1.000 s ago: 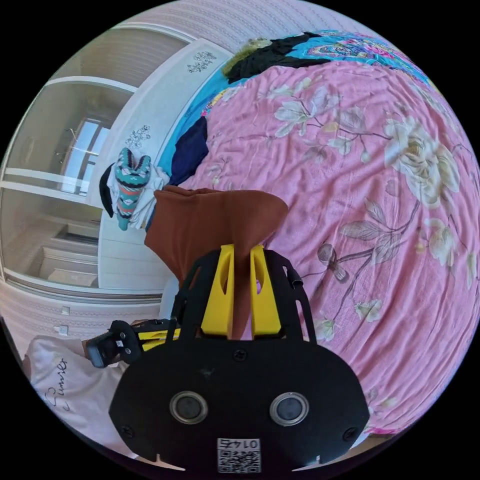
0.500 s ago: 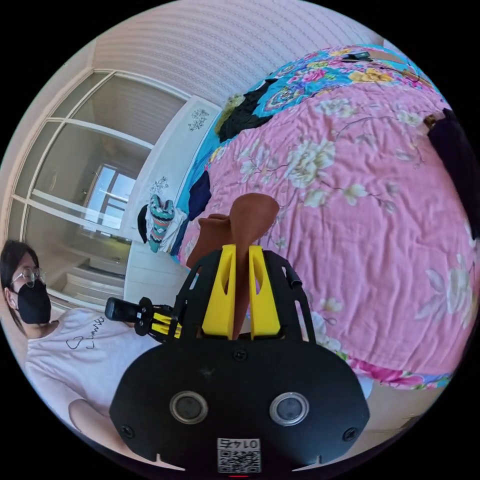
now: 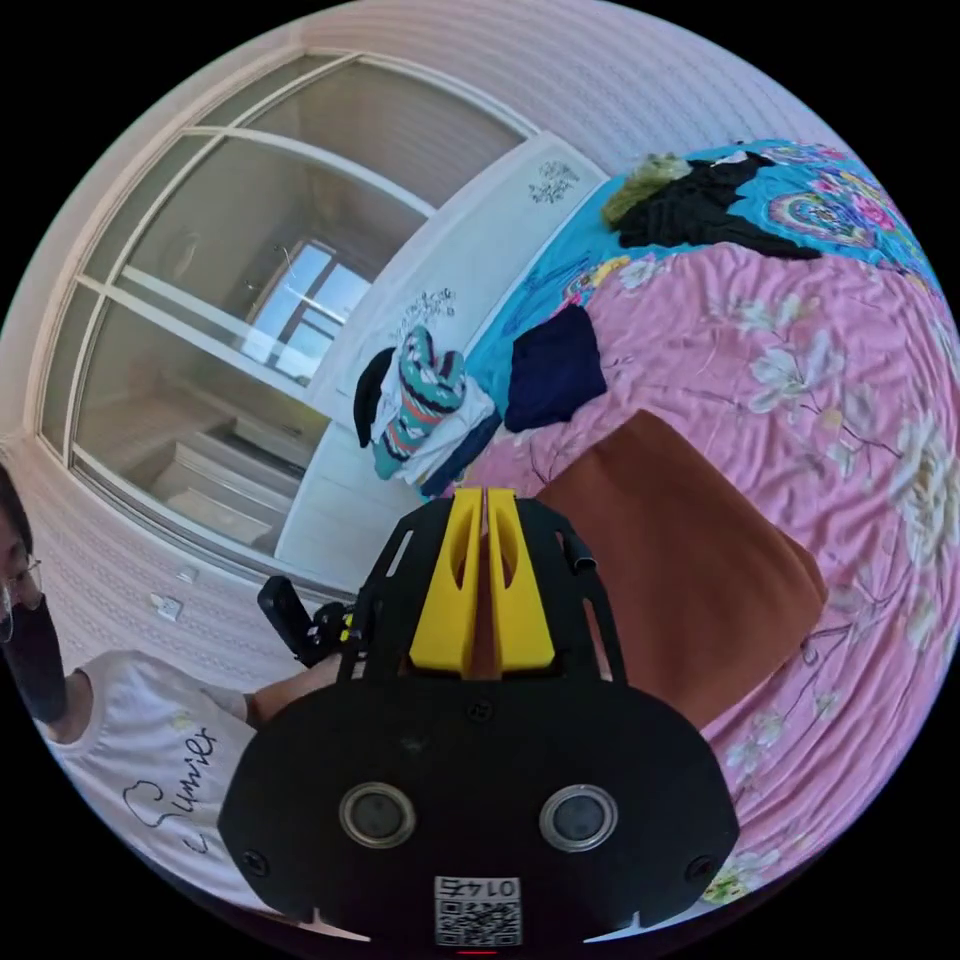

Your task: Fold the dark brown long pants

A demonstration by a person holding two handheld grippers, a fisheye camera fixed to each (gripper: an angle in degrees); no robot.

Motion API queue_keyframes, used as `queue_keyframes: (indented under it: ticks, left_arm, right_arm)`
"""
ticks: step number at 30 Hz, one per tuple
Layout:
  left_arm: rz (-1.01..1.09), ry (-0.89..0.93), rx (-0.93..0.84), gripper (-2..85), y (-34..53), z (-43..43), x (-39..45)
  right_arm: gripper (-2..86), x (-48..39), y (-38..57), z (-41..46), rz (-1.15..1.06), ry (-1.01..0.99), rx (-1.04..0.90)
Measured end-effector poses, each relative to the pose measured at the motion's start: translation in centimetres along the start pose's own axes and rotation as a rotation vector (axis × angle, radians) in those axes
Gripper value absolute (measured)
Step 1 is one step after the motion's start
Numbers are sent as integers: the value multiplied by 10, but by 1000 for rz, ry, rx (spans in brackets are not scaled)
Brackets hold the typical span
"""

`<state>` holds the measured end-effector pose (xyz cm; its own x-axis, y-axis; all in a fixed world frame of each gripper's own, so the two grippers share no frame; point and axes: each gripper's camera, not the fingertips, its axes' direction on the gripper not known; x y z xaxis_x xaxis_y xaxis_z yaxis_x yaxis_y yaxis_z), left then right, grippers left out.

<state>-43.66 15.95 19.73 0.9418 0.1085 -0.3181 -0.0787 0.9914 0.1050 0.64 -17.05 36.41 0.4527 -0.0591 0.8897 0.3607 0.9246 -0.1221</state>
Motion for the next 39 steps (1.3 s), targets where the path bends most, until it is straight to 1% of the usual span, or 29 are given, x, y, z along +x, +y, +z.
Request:
queue_keyframes:
  ticks: [1, 3, 4, 8, 10, 11, 13, 14, 16, 19, 20, 23, 24, 25, 26, 27, 28, 29, 30, 31, 32, 34, 35, 37, 39]
  left_arm:
    - [-43, -28, -23, -8, 5, 2, -15]
    - [-64, -13, -8, -9, 9, 1, -25]
    - [-55, -5, 16, -9, 7, 1, -25]
    - [12, 72, 32, -10, -15, 12, -9]
    - [79, 93, 44, -10, -31, 24, 6]
    - [89, 87, 40, -10, -34, 28, 9]
    - [106, 30, -25, -10, -40, 52, 12]
    - [108, 6, -65, -10, -40, 61, 11]
    - [145, -67, -148, -10, -33, 84, 6]
    - [185, -95, -238, -9, -33, 93, 2]
    - [193, -91, -241, -9, -33, 92, 1]
    - [147, -7, -189, -5, -37, 79, -18]
    - [113, 19, -159, -2, -42, 69, -27]
    - [83, -2, -103, 4, -47, 58, -36]
    - [73, -25, -67, 18, -50, 52, -40]
    - [56, -70, 2, 46, -55, 44, -49]
    - [63, -96, 56, 78, -62, 43, -55]
    - [64, -103, 67, 95, -65, 44, -59]
    - [67, -86, 59, 118, -74, 53, -66]
    - [57, -46, 22, 132, -83, 65, -73]
    - [44, -22, 4, 136, -87, 72, -76]
    - [24, 94, -80, 162, -100, 100, -86]
    - [23, 116, -107, 169, -103, 107, -86]
    - [7, 235, -219, 188, -109, 132, -92]
    - [-10, 268, -269, 186, -110, 142, -97]
  right_arm:
    - [4, -3, 7, 2, -18, 38, -4]
    - [0, -2, 24, 2, -24, 124, -24]
    - [-1, 1, 38, 5, -14, 179, -66]
    - [-3, 4, 79, 27, 14, 236, -233]
    - [-4, -4, 100, 53, -3, 271, -334]
    - [-4, -7, 104, 58, -10, 294, -333]
    - [-4, -19, 113, 72, -48, 383, -314]
    - [-4, -21, 113, 75, -48, 395, -311]
    - [-5, -24, 113, 84, -51, 388, -331]
    - [-5, -20, 117, 97, -67, 381, -362]
    - [-4, -19, 118, 98, -71, 382, -358]
    - [-3, -21, 116, 85, -72, 330, -308]
    - [-1, -23, 116, 71, -75, 307, -243]
    - [2, -21, 118, 52, -45, 301, -150]
    - [4, -18, 119, 42, -21, 303, -103]
    - [13, -8, 121, 24, 47, 314, -10]
    - [26, 6, 124, 9, 122, 322, 68]
    - [63, 14, 126, 3, 160, 316, 98]
    - [137, 30, 127, -4, 231, 288, 130]
    - [172, 46, 128, -5, 305, 262, 134]
    - [190, 52, 128, -5, 328, 239, 136]
    - [189, 74, 131, 0, 402, 117, 170]
    - [184, 79, 131, 2, 420, 80, 178]
    - [158, 94, 129, 12, 471, -45, 192]
    - [159, 101, 125, 21, 495, -111, 190]
